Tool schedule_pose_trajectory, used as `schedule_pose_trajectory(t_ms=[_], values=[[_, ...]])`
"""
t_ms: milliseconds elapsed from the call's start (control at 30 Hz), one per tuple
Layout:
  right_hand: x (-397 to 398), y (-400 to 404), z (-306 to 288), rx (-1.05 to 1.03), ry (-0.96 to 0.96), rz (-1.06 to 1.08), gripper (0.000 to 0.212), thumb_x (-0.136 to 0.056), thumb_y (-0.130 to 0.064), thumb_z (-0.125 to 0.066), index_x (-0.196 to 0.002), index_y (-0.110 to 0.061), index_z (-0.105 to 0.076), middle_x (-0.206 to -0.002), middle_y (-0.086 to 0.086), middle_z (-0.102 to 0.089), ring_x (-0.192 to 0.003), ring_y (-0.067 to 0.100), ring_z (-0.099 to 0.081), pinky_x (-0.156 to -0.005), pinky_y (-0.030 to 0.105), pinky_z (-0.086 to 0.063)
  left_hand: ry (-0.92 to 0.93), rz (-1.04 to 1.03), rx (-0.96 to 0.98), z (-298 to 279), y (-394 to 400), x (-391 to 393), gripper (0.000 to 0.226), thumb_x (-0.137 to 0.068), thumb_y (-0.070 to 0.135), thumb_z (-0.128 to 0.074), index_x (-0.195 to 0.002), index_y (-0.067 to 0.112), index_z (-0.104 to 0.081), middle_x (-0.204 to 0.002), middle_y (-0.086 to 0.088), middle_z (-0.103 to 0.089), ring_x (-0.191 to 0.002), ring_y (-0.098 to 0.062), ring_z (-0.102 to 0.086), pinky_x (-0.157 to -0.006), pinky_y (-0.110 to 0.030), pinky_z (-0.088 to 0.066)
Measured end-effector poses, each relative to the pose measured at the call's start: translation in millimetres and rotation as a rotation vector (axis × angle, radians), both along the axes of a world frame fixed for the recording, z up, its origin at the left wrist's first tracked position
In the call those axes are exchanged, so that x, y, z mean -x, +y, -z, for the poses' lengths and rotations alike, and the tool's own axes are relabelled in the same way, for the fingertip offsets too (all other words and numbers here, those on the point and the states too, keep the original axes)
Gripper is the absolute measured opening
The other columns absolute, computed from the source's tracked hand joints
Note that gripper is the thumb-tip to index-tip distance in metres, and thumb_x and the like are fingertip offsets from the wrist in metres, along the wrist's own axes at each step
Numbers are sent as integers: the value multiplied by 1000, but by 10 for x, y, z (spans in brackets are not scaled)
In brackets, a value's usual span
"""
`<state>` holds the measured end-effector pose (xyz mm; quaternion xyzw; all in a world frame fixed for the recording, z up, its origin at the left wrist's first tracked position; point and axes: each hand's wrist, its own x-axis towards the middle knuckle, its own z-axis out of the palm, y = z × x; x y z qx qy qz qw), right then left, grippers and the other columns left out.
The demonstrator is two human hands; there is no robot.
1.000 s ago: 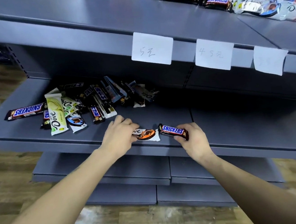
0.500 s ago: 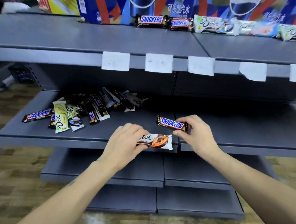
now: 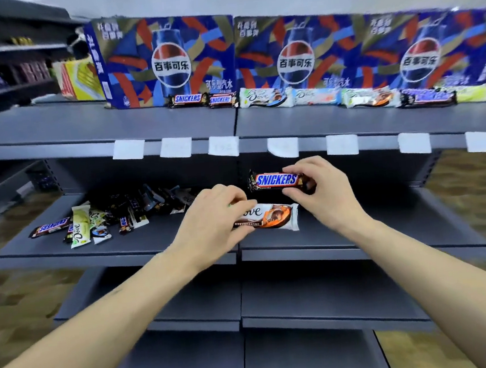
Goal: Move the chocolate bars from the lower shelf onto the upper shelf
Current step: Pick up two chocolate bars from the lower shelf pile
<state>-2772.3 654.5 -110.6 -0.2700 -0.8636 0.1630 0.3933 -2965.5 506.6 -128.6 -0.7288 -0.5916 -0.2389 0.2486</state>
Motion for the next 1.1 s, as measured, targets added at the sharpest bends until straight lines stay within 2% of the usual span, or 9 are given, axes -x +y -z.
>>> schedule_pose_trajectory(t_ms=[133,333,500,633,800,967,1100], values=[[-224,110,-287,-47,-3,22,35,-78,-17,-78,-112,-22,-71,-103,-8,-60,-82,1,-55,-76,6,-40,27,1,-66,-268,141,-261,48,-73,31,-80,-117,15,-67,-105,-1,-62,-89,-24,-57,-71,-39,-46],[-471,329,-644,-95,17,42,35,-77,-23,-81,-110,-25,-72,-102,-9,-60,-90,5,-58,-82,19,-47,36,8,-80,-566,338,-480,48,-74,32,-79,-117,15,-66,-104,0,-61,-90,-23,-56,-73,-41,-47],[-496,575,-845,-99,43,46,36,-76,-23,-83,-110,-24,-72,-100,-9,-62,-84,6,-58,-83,22,-49,54,3,-80,-812,551,-468,44,-74,34,-79,-112,17,-68,-100,2,-60,-87,-21,-55,-70,-37,-46],[-439,832,-983,-123,8,67,36,-77,-26,-82,-112,-23,-71,-100,-11,-59,-88,7,-55,-82,20,-45,59,3,-108,-959,781,-360,44,-73,34,-79,-112,17,-68,-101,3,-60,-87,-19,-54,-73,-31,-41],[-328,1173,-1076,-133,-46,101,36,-79,-24,-80,-113,-20,-71,-99,-9,-57,-89,9,-52,-80,19,-41,63,4,-121,-1078,1134,-174,42,-73,33,-79,-110,18,-68,-100,3,-61,-86,-19,-54,-70,-31,-42],[-264,1490,-1062,-114,-68,135,35,-79,-22,-80,-112,-22,-71,-97,-11,-56,-82,3,-51,-74,9,-37,46,23,-131,-1123,1488,-23,40,-73,32,-79,-109,17,-69,-99,2,-60,-89,-19,-53,-73,-28,-38],[-233,1687,-1051,-122,-94,173,34,-78,-23,-80,-112,-23,-72,-99,-10,-59,-89,7,-51,-73,8,-34,32,29,-120,-1102,1722,28,39,-73,32,-80,-108,17,-70,-100,2,-61,-92,-21,-56,-76,-28,-36]])
